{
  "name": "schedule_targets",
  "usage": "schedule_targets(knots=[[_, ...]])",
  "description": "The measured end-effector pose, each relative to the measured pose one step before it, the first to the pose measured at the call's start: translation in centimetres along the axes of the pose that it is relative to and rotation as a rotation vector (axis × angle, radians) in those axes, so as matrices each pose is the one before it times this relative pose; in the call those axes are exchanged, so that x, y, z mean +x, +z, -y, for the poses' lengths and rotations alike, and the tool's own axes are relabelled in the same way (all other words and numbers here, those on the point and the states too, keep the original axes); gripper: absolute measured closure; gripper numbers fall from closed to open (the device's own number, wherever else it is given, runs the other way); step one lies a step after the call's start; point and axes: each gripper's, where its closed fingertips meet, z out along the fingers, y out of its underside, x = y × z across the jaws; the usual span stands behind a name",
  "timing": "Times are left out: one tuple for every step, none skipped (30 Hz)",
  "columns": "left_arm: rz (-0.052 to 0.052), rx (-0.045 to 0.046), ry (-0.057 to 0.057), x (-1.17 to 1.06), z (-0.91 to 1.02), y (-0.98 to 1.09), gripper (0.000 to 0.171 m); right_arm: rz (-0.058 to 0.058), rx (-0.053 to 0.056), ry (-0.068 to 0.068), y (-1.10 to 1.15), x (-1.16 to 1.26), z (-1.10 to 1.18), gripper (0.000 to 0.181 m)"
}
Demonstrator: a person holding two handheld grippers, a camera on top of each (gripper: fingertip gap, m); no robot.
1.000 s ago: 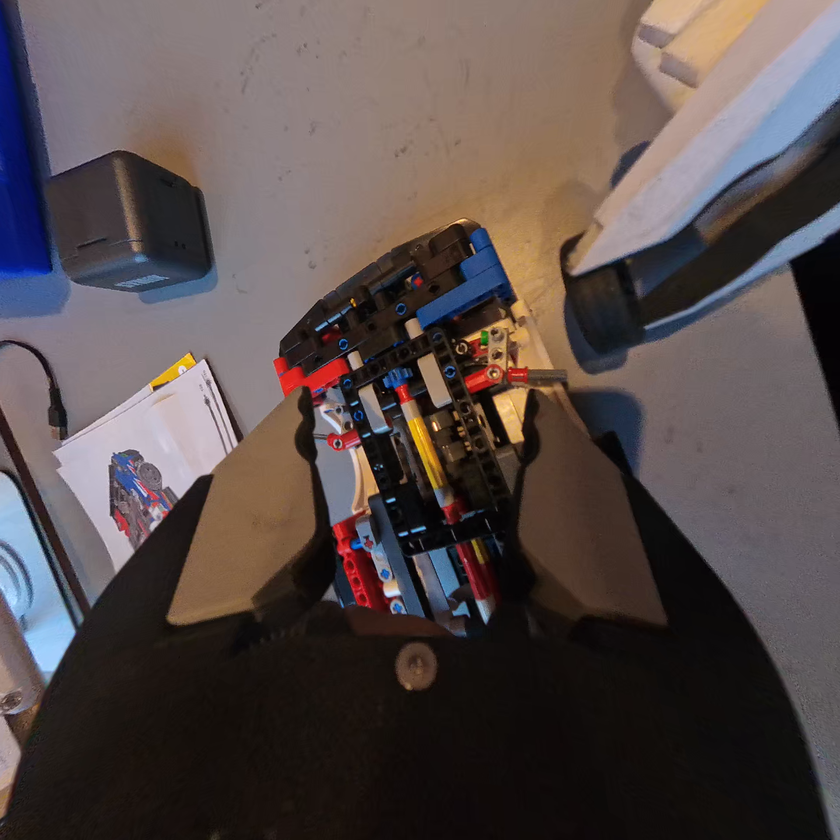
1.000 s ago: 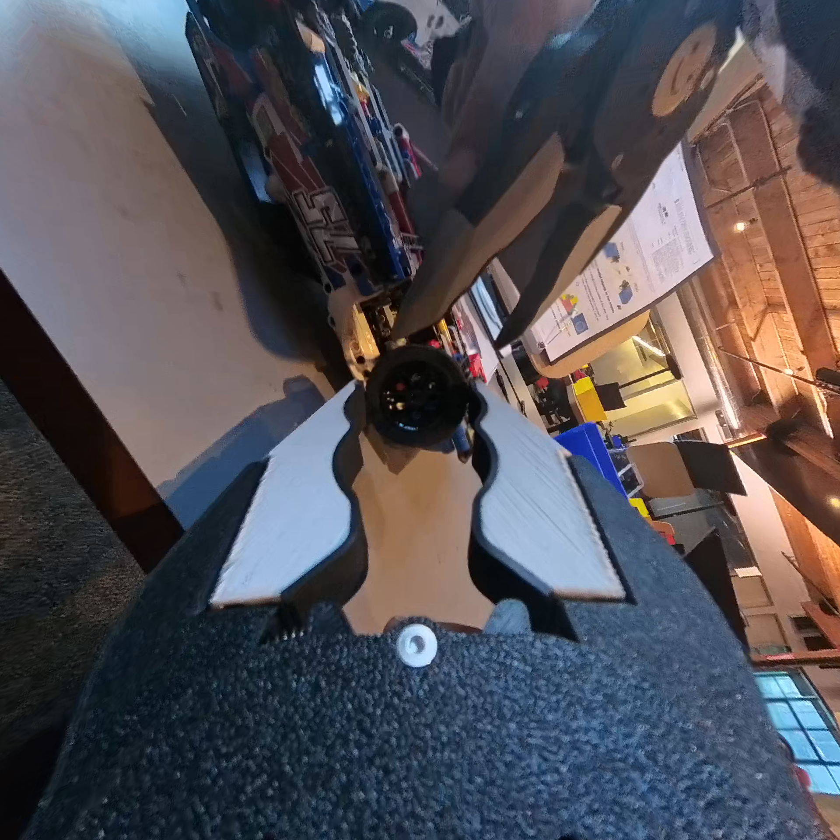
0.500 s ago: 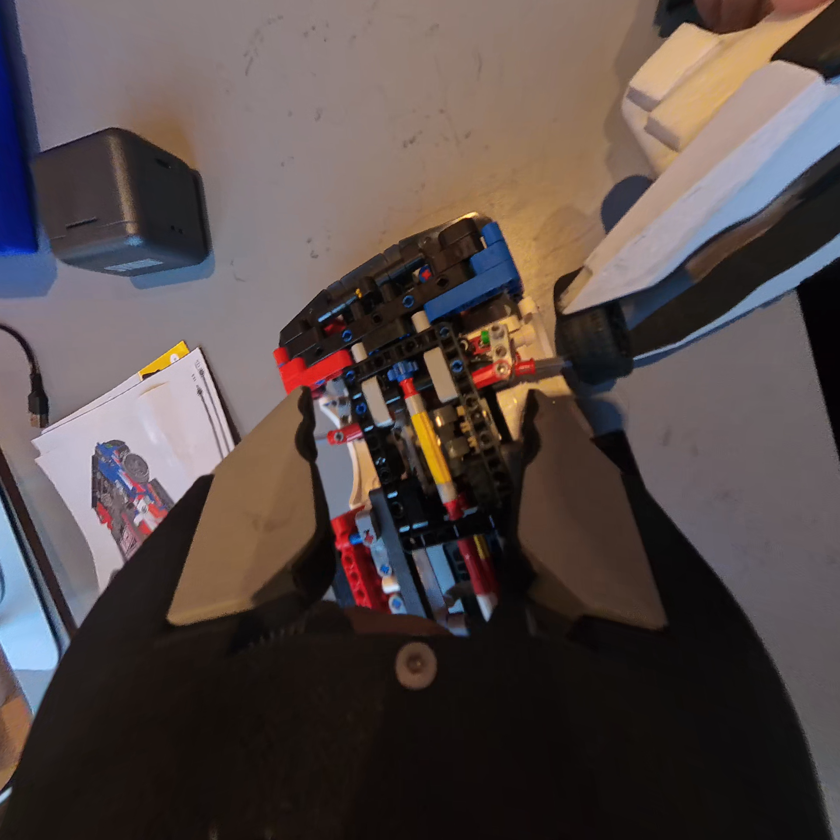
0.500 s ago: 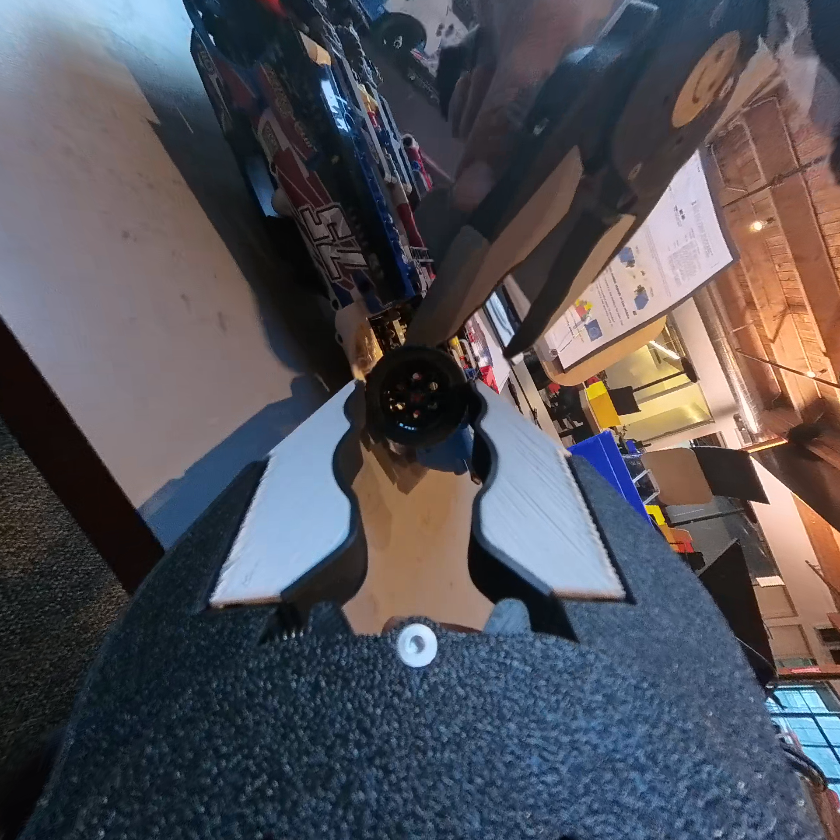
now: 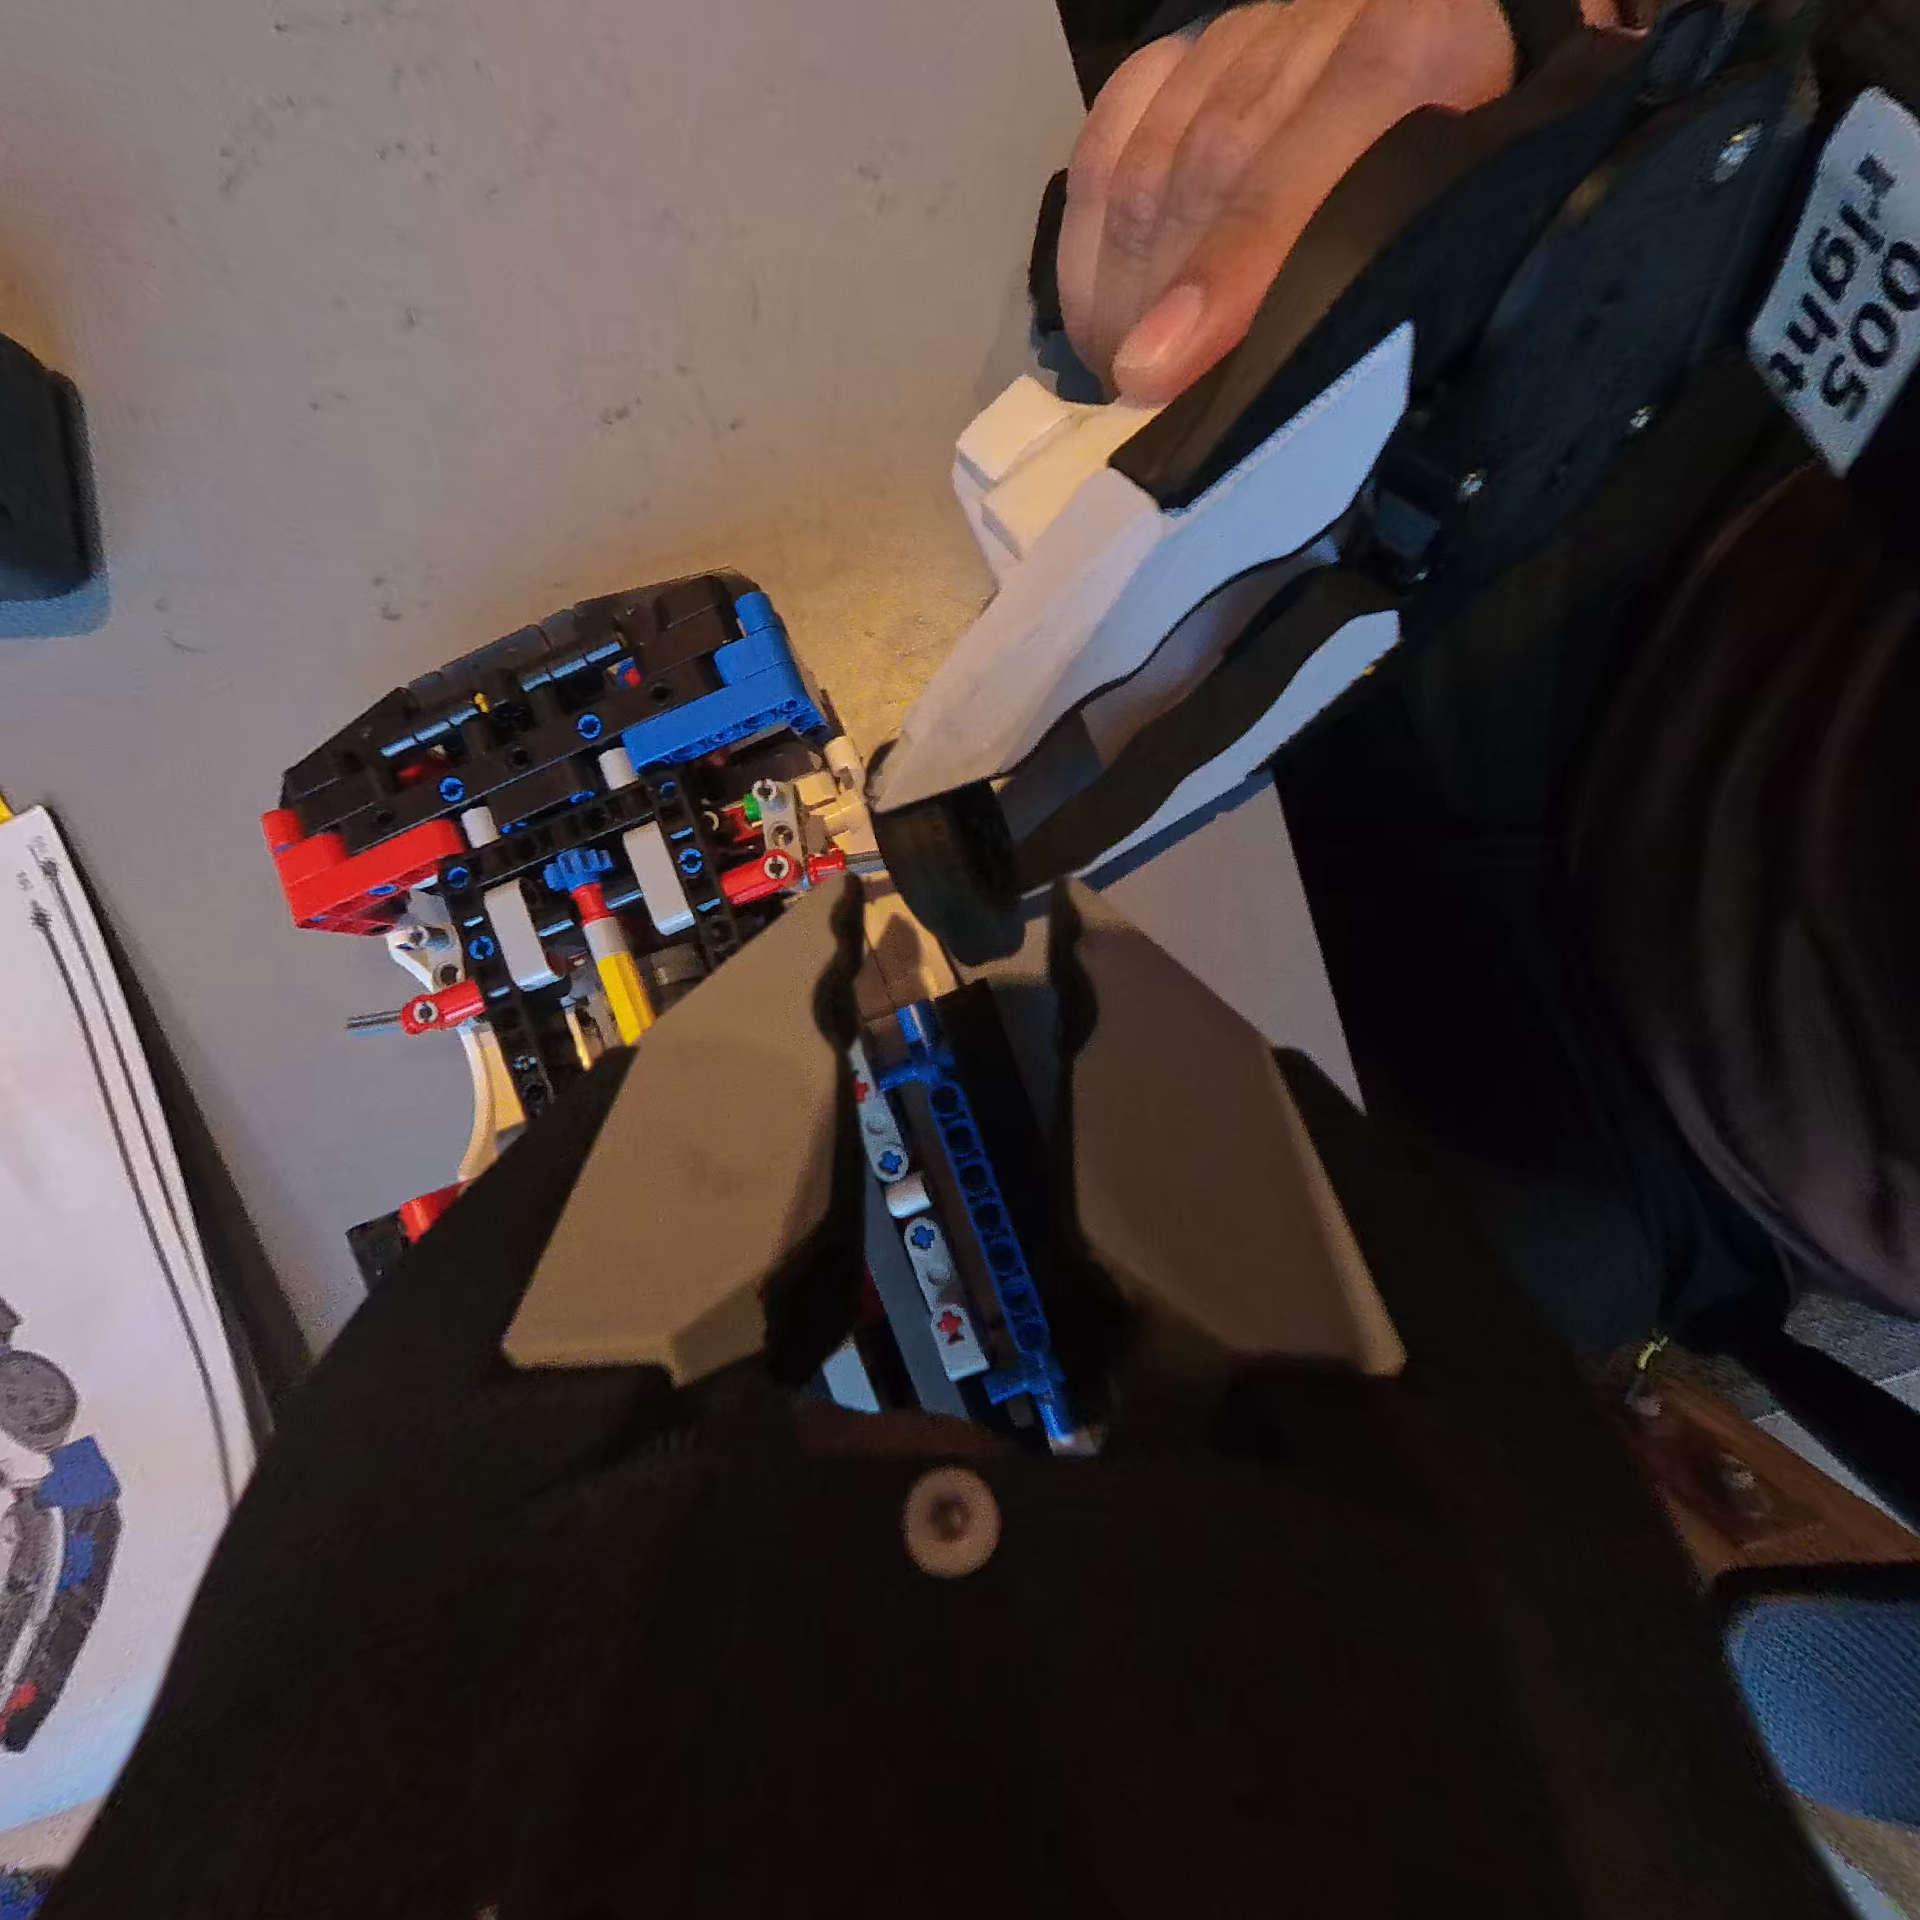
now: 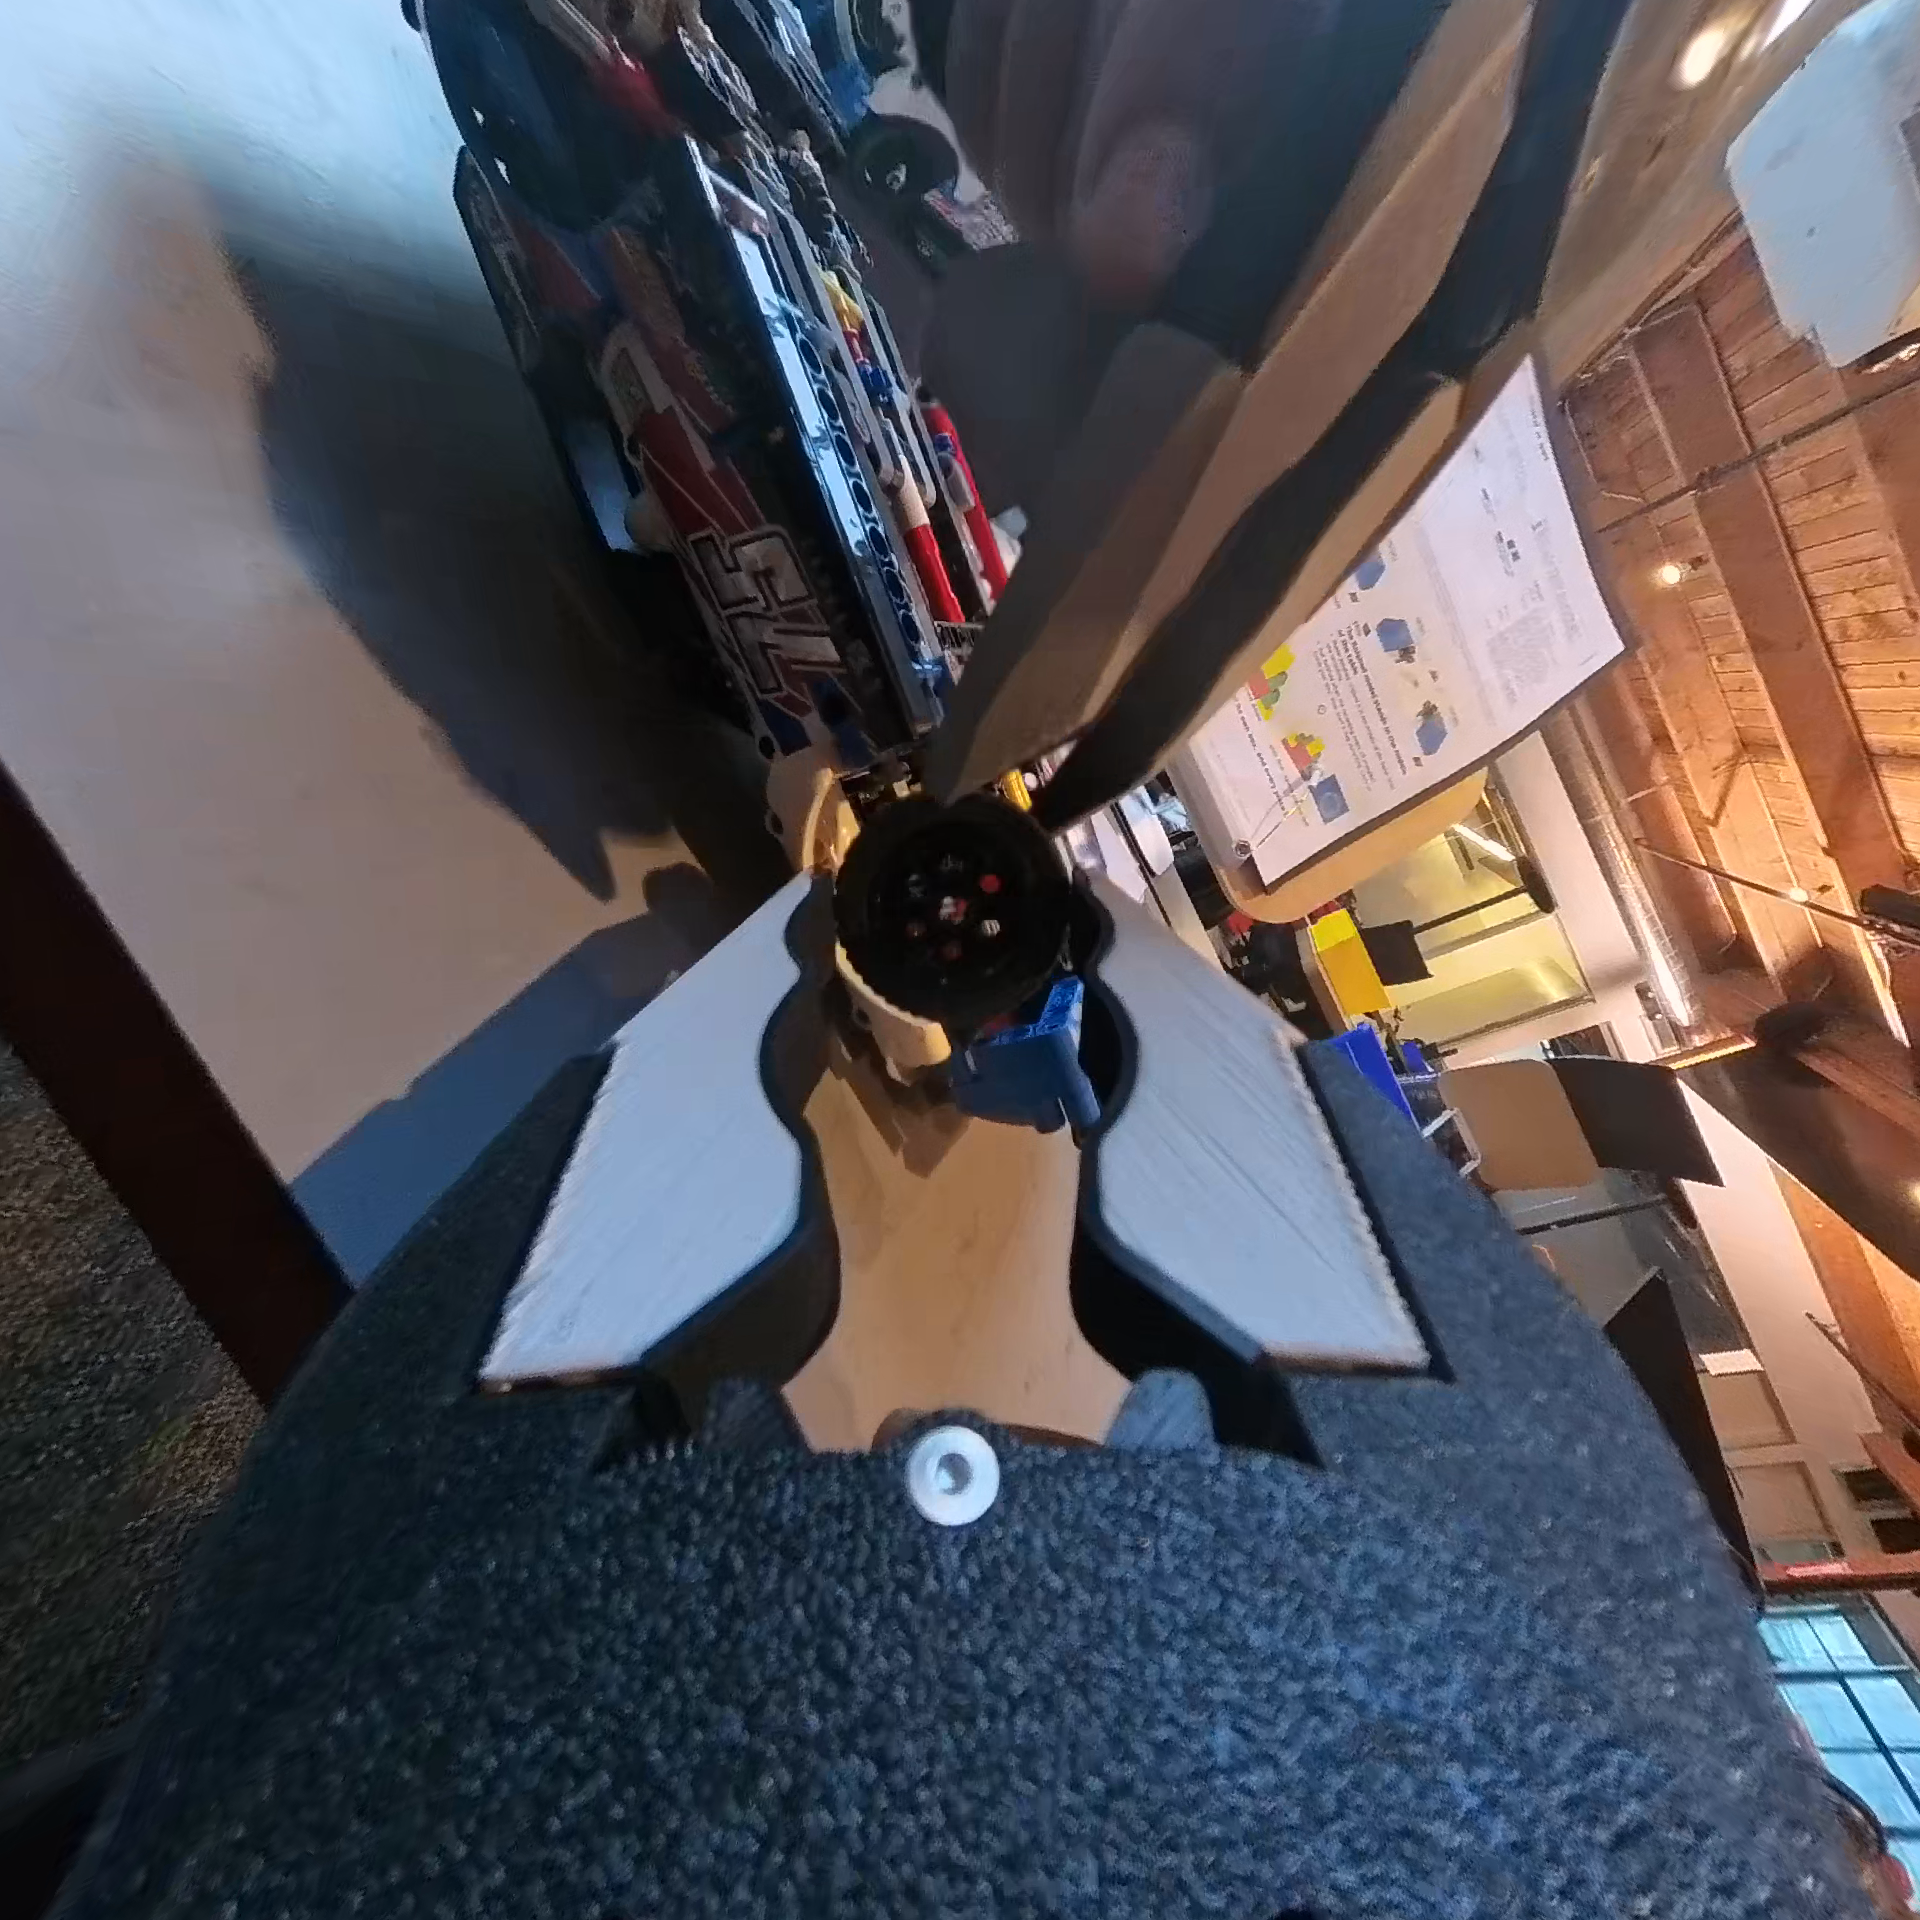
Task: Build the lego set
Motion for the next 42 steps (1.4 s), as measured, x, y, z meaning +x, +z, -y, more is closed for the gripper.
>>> schedule_targets(knots=[[0.0012,-0.00354,-0.0104,0.009,-0.104,0.217,0.148,-0.0015,0.0042,0.0002,-0.048,-0.008,0.081,0.141],[0.0036,-0.00361,-0.0039,-0.013,-0.156,0.201,0.154,-0.0005,0.002,0.0011,-0.045,0.003,0.046,0.141],[0.0081,0.00088,-0.001,-0.089,-0.083,0.125,0.154,0.0033,0.001,0.0006,-0.022,-0.061,0.023,0.141],[0.0034,0.00617,-0.0038,-0.055,0.021,0.044,0.155,-0.0006,-0.0005,-0.0023,-0.021,-0.014,-0.008,0.141],[-0.0002,0.00658,-0.0033,-0.018,0.069,-0.011,0.156,-0.0034,0.0016,-0.0018,-0.034,0.027,0.008,0.141],[0.0075,0.00942,0.0005,-0.115,0.112,-0.047,0.156,-0.0052,0.0033,0.0017,-0.035,0.12,-0.002,0.141],[0.0211,0.00443,0.0079,-0.255,0.032,-0.036,0.159,0.0092,0.0051,0.003,-0.078,0.007,-0.005,0.142],[0.0286,-0.00545,0.0145,-0.354,-0.153,-0.026,0.16,0.0317,0.0119,0.007,-0.183,-0.207,0.033,0.146],[0.006,0.00417,-0.0001,-0.055,-0.021,-0.061,0.16,0.044,0.0275,0.0169,-0.379,-0.282,0.207,0.142],[-0.0091,0.01356,-0.0135,0.119,0.107,-0.093,0.161,0.0393,0.0373,0.0322,-0.605,-0.097,0.308,0.147],[-0.0065,0.00821,-0.0126,0.081,0.034,-0.087,0.161,0.04,0.0417,0.0391,-0.685,-0.032,0.371,0.155],[0.0024,0.00227,-0.0077,-0.027,-0.016,-0.032,0.16,0.0149,0.0222,0.045,-0.589,0.435,0.102,0.161],[0.0001,0.00245,-0.0078,0.012,0.024,0.024,0.161,0.0101,0.0055,0.0492,-0.42,0.573,-0.125,0.159],[-0.0166,0.00372,-0.0143,0.256,0.063,0.066,0.16,0.0227,-0.0011,0.057,-0.259,0.429,-0.18,0.155],[-0.0167,0.00505,-0.0115,0.251,0.102,0.097,0.16,0.0327,-0.0069,0.0664,-0.121,0.33,-0.259,0.157],[-0.0029,0.00276,0.0001,0.065,0.054,0.086,0.16,0.0261,-0.0149,0.0765,0.049,0.445,-0.404,0.16],[0.0073,-0.00599,0.0033,-0.107,-0.083,0.109,0.16,0.0197,-0.0184,0.0762,0.148,0.548,-0.376,0.158],[0.0029,-0.00438,-0.0032,-0.101,-0.065,0.094,0.16,0.0493,-0.0082,0.0601,0.16,0.082,-0.093,0.156],[-0.0084,0.00481,-0.0097,0.024,0.058,0.05,0.16,0.0799,-0.0083,0.0477,0.178,-0.426,-0.068,0.166],[-0.012,0.00699,-0.016,0.026,0.091,0.027,0.16,0.07,-0.023,0.0417,0.239,-0.285,-0.258,0.172],[-0.0075,0.00727,-0.0155,-0.051,0.107,-0.004,0.16,0.0367,-0.0187,0.0297,0.254,0.137,-0.225,0.171],[-0.0048,0.00533,-0.0135,-0.073,0.084,-0.029,0.16,0.0312,-0.011,0.0132,0.263,0.101,-0.17,0.171],[-0.0002,0.00246,-0.0134,-0.096,0.044,-0.037,0.16,0.0279,-0.0111,0.013,0.239,0.029,-0.137,0.172],[0.0046,-0.00049,-0.0112,-0.137,-0.057,-0.01,0.16,0.0166,-0.0076,0.0107,0.192,0.071,-0.074,0.171],[-0.0016,0.00087,-0.0137,-0.004,-0.1,-0.002,0.16,0.0089,-0.0031,0.005,0.133,0.095,-0.04,0.172],[-0.0014,0.00273,-0.0164,0.013,-0.106,0.025,0.16,0.0002,0.0006,0.0027,0.094,0.163,-0.019,0.179],[0.0032,0.00147,-0.0095,-0.04,-0.127,0.019,0.16,0.0094,0.0002,0.0059,0.083,-0.005,0.01,0.18],[0.0038,0.0038,-0.0085,-0.031,-0.066,0.02,0.16,0.0076,-0.0058,0.0106,0.098,-0.012,-0.034,0.18],[0.0036,0.00467,-0.0134,-0.033,-0.039,0.019,0.16,0.0024,-0.0067,0.0091,0.059,0.048,-0.035,0.181],[0.0049,0.004,-0.0102,-0.056,-0.01,0.004,0.16,0.0,-0.0048,0.0089,0.01,0.062,0.021,0.181],[0.0045,0.00569,-0.0078,-0.04,0.047,-0.008,0.16,0.0033,-0.0044,0.0139,-0.046,0.042,0.027,0.181],[0.003,0.00898,-0.01,-0.029,0.128,-0.026,0.16,0.001,-0.0031,0.0106,-0.09,0.073,0.034,0.181],[0.0036,0.01109,-0.0088,-0.065,0.17,-0.018,0.16,-0.0035,0.0018,0.008,-0.142,0.129,0.061,0.181],[0.0039,0.01093,-0.0079,-0.087,0.155,0.007,0.16,-0.0026,0.0027,0.0118,-0.147,0.123,0.045,0.181],[0.0016,0.01241,-0.0097,-0.097,0.171,0.018,0.16,-0.0031,0.0026,0.0117,-0.132,0.14,0.02,0.181],[0.0007,0.01106,-0.0109,-0.083,0.155,0.046,0.16,-0.0034,0.0033,0.0071,-0.136,0.15,0.017,0.181],[-0.0037,0.00778,-0.0088,-0.014,0.109,0.049,0.16,0.0,0.0021,0.003,-0.116,0.086,-0.006,0.181],[-0.0046,0.00374,-0.0074,0.0,0.048,0.056,0.16,0.0047,-0.0002,0.0062,-0.092,0.022,-0.04,0.181],[-0.0023,0.00208,-0.0057,-0.016,0.004,0.057,0.16,0.0066,-0.0013,0.0114,-0.045,0.019,-0.05,0.181],[0.0008,0.00267,-0.0049,-0.031,0.024,0.063,0.16,0.0041,0.0005,0.0096,-0.032,0.045,-0.011,0.181],[0.005,0.00332,-0.0017,-0.052,0.031,0.038,0.16,0.0006,0.0013,0.003,-0.006,0.079,-0.022,0.181],[0.0061,0.00263,-0.0005,-0.04,0.037,0.013,0.16,0.0019,0.0006,0.0024,0.022,0.069,-0.026,0.181]])
